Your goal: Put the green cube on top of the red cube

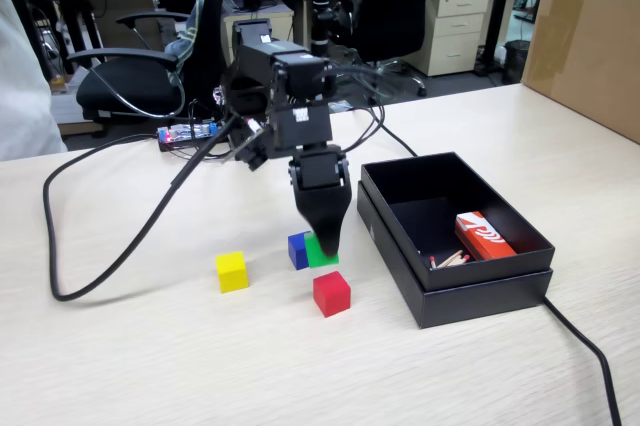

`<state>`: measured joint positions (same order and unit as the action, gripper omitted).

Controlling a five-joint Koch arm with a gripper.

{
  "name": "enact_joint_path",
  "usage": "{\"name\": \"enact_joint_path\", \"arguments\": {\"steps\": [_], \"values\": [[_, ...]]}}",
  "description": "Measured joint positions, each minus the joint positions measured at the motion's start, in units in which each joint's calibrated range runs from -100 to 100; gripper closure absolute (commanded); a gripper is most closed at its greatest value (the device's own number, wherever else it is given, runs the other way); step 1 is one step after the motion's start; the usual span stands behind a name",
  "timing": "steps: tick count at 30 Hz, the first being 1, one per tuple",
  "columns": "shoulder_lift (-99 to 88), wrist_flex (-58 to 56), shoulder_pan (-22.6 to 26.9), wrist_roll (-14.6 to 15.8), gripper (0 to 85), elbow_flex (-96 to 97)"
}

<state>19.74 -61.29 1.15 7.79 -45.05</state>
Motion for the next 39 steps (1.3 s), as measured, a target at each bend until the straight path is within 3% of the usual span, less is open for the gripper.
{"name": "enact_joint_path", "arguments": {"steps": [35,37,39], "values": [[5.8,2.7,0.6,0.3,84.2,-1.6],[6.1,2.8,0.6,0.4,72.9,-1.6],[6.2,2.8,0.7,0.4,69.4,-1.7]]}}
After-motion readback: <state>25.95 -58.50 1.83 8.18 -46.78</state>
